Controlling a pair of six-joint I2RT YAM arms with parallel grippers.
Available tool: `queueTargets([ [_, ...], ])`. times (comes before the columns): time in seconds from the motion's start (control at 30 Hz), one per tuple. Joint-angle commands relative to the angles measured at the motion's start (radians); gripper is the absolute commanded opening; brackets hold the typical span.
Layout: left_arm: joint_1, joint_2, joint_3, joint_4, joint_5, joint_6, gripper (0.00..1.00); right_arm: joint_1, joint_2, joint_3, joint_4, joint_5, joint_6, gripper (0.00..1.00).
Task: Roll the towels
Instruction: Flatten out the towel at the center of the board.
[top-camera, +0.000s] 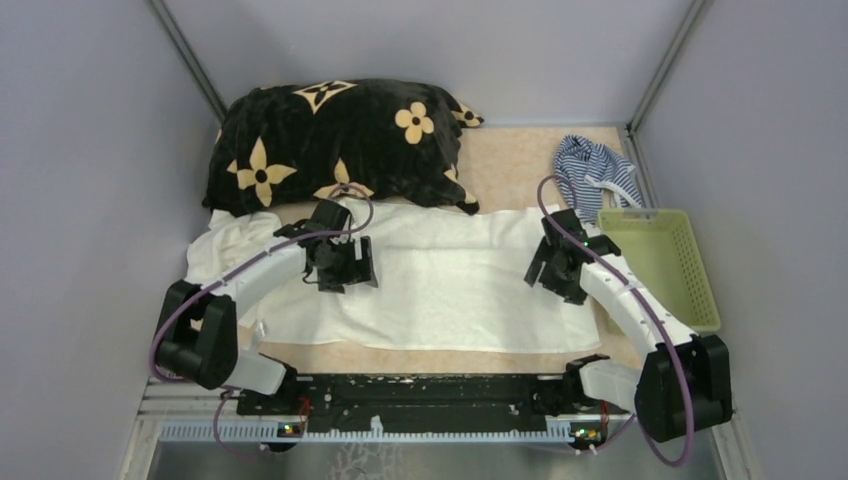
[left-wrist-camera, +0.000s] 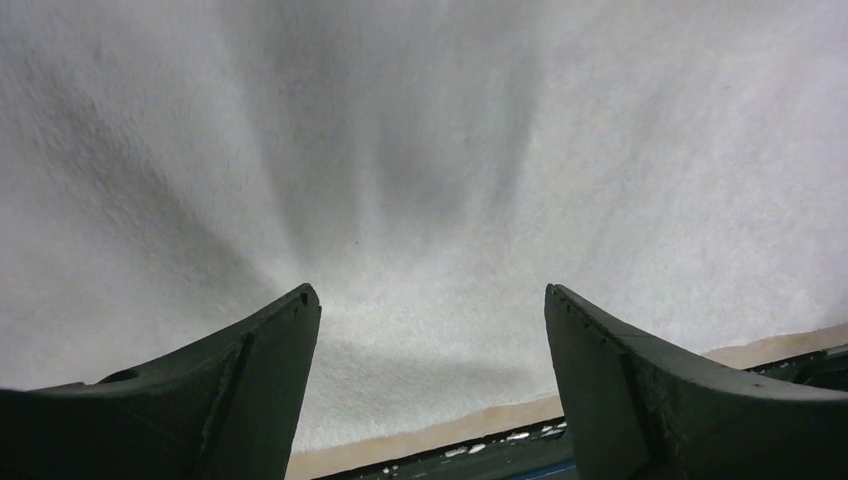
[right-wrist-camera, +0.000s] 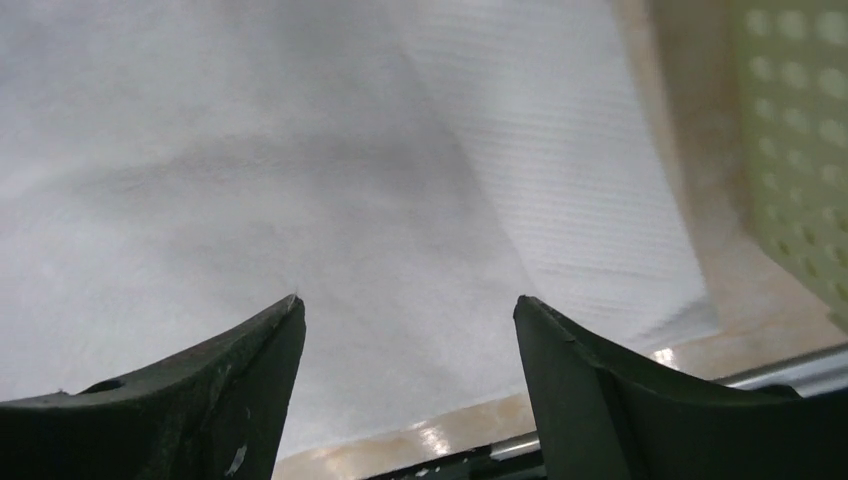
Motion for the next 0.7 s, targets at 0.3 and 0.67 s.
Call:
queueTargets([
  [0.3,0.05,0.089,0.024,0.07,0.014,0.011,0.88,0.108,0.233,0.055,0.408,-0.307,-0.147,0.79],
  [0.67,0.049,-0.029,-0.163,-0.049,0.1,-0.083,0.88,-0.064,0.244,-0.054,0.246,-0.238,-0.153,0.86],
])
